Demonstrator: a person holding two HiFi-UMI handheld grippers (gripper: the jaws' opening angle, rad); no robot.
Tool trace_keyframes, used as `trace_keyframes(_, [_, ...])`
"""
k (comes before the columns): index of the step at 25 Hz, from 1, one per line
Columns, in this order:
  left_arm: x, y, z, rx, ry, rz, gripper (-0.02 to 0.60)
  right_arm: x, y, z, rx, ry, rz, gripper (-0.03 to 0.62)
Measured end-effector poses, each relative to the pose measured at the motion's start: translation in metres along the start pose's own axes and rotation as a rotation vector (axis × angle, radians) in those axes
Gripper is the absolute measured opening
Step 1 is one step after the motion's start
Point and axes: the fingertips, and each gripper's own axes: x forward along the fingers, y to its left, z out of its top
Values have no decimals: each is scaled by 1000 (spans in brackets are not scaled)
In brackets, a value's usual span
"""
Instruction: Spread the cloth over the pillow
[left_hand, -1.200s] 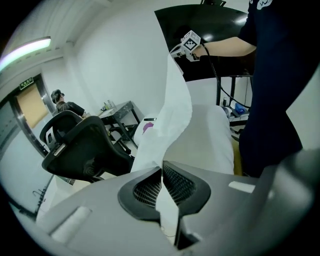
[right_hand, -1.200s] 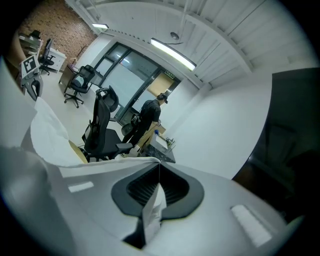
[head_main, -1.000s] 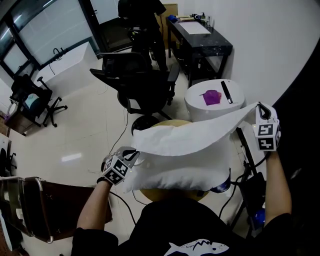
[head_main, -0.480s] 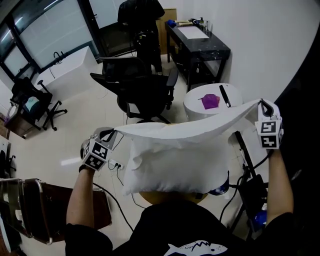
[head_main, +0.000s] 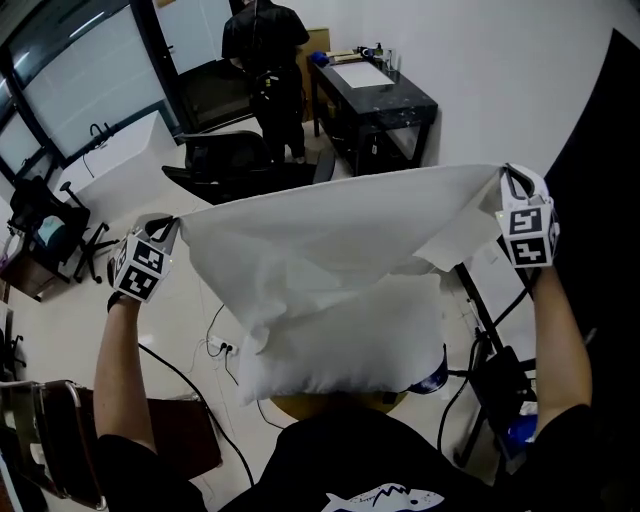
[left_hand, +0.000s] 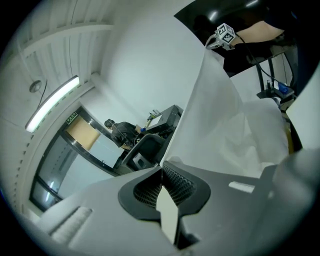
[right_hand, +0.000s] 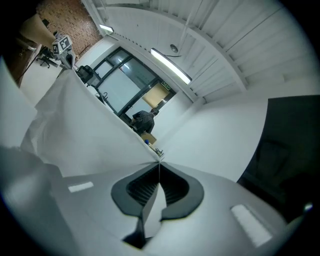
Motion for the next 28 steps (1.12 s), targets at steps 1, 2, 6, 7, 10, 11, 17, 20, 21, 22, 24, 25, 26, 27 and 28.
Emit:
trace_keyframes(1, [0, 9, 5, 19, 0, 13, 0, 3, -3, 3, 6, -2, -3, 12])
trace_keyframes(2, [1, 18, 10, 37, -1, 25, 0, 6, -5, 6, 12, -3, -4, 12])
trace_keyframes(6, [1, 47, 25, 94, -1, 68, 0, 12, -11, 13, 9, -4, -11, 12])
trace_keyframes(7, [0, 54, 29, 106, -3, 79, 0, 13, -12, 14, 5, -6, -15, 12])
trace_keyframes(10, [-2, 70, 39, 129, -14, 114, 0, 16, -17, 19, -5, -11, -31, 12])
trace_keyframes(11, [-1, 73, 41, 133, -17, 122, 0, 18, -19, 20, -7, -11, -34, 12])
trace_keyframes(17, [4, 84, 46, 139, -23, 142, 0, 29, -23, 26, -26, -5, -45, 12])
trace_keyframes(20, [12, 87, 47, 137, -28, 149, 0, 38, -24, 25, -40, 10, -42, 12])
trace_keyframes(21, [15, 87, 48, 140, -26, 149, 0, 40, -25, 24, -41, 16, -40, 14])
trace_keyframes(22, [18, 87, 48, 144, -21, 148, 0, 42, -25, 23, -39, 21, -39, 12])
trace_keyframes(24, [23, 87, 49, 152, -13, 143, 0, 44, -24, 21, -33, 28, -37, 12])
trace_keyframes(25, [25, 86, 48, 155, -11, 140, 0, 44, -22, 20, -31, 32, -35, 14])
trace_keyframes(26, [27, 85, 47, 156, -9, 136, 0, 44, -20, 18, -31, 36, -31, 14])
trace_keyframes(27, [28, 84, 46, 156, -8, 132, 0, 44, -17, 15, -32, 41, -25, 12])
trace_keyframes(28, [30, 81, 43, 155, -5, 127, 0, 44, -13, 11, -33, 46, -17, 12])
